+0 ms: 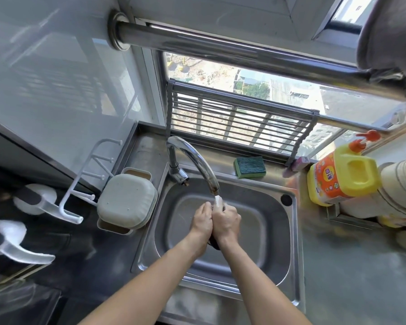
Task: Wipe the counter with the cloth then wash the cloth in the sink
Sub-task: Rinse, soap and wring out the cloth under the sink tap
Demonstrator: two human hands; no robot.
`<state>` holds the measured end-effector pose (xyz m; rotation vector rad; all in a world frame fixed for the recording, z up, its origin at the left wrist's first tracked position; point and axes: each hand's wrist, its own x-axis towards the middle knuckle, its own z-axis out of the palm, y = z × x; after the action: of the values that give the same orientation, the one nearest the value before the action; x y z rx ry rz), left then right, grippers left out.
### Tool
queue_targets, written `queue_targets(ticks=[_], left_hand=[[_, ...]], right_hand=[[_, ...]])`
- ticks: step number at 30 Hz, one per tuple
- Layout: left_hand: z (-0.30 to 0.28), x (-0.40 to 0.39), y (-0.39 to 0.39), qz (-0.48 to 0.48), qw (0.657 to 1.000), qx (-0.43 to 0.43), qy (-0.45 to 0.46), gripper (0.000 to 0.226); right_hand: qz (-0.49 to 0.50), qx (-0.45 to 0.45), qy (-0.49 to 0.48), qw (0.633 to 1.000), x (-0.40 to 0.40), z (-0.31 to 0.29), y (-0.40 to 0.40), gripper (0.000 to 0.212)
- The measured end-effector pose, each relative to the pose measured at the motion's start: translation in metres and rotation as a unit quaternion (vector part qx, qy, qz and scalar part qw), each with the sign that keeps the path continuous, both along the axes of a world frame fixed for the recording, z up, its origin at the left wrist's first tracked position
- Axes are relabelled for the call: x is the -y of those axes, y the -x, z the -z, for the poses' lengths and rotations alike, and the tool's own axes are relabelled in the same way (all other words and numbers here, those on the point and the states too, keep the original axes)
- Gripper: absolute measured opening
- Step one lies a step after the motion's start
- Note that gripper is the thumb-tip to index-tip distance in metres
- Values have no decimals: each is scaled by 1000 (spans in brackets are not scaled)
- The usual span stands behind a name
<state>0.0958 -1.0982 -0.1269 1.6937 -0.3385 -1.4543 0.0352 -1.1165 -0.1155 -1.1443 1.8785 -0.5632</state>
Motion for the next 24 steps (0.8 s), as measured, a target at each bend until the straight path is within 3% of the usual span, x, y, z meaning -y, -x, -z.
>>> queue_targets(ticks=[4,7,10,13,15,17,19,24], left_hand=[[-1,-2,-5,26,999,31,5,41],[-3,-1,-7,13,1000,-3,13,42],[3,-4,-7,-73,995,-66,-1,34],[-3,-8,-9,-100,988,-114,-23,16],[-6,-15,-16,-45,981,-177,-64,26],[-13,-23,-22,43,966,-236,-97,37],[-11,-29,-23,105,960,-239,-100,47],[-5,-33,-6,85,966,-216,-116,41]], right_hand=[[29,63,-50,996,0,0,0,57],[108,165,-91,976,3,3,3,72],[167,245,-135,946,11,8,14,55],[125,240,-104,957,12,5,24,31],[112,234,-56,964,8,1,29,15],[101,244,-18,964,2,0,37,21],[97,231,-11,968,0,4,42,29],[152,183,-51,970,2,16,53,31]])
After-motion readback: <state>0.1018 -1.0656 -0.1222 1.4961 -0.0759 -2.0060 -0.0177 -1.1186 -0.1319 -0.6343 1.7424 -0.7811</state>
